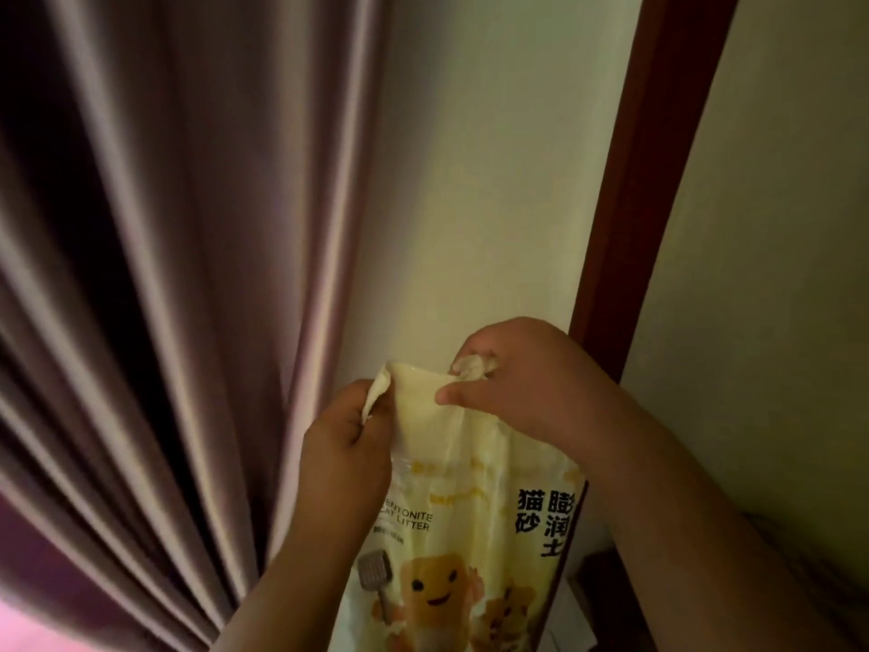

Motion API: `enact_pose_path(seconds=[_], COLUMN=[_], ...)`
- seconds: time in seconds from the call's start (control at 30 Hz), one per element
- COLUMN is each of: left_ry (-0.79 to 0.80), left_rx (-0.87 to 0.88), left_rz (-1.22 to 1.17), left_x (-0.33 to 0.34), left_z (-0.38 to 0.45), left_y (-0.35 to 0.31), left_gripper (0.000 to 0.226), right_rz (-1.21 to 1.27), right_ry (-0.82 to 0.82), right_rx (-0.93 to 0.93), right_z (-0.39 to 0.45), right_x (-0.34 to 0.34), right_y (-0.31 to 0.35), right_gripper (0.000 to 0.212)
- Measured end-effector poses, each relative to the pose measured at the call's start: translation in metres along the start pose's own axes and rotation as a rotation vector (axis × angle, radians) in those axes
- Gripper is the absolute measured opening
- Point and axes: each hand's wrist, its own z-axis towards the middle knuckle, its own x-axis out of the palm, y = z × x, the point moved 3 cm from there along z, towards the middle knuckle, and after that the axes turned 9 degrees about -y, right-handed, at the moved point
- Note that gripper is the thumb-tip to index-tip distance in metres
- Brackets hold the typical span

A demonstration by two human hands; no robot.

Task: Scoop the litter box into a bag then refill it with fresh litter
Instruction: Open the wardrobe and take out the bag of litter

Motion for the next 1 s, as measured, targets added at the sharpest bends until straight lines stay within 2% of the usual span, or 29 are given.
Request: enact_pose_path(seconds=[0.17, 0.33, 0.57, 0.73, 0.87, 1.0], left_ry=[0.164, 0.288, 0.507, 0.626, 0.736, 0.87], left_rx=[-0.006, -0.075, -0.089, -0.103, -0.122, -0.144], left_rz=[-0.009, -0.073, -0.077, -0.165, -0.225, -0.244], left_x=[-0.007, -0.03, -0.036, -0.024, -0.003, 0.025], left_z=[0.012, 0.029, 0.036, 0.021, -0.005, -0.039], left_y=[0.005, 0.02, 0.039, 0.033, 0.016, 0.001], left_gripper=[0.034, 0.031, 0.022, 0.019, 0.029, 0.023], right_rz=[0.076, 0.049, 0.007, -0.06, -0.093, -0.214], right_ry=[-0.083, -0.116, -0.254, -0.338, -0.387, -0.396], right_rx=[0.149, 0.231, 0.406, 0.556, 0.673, 0.75], right_z=[-0.017, -0.026, -0.062, -0.096, -0.129, -0.163], right_x=[0.014, 0.038, 0.054, 0.046, 0.024, -0.007], right_y=[0.002, 0.027, 0.042, 0.05, 0.047, 0.043], right_gripper=[0.018, 0.019, 0.019, 0.025, 0.023, 0.029])
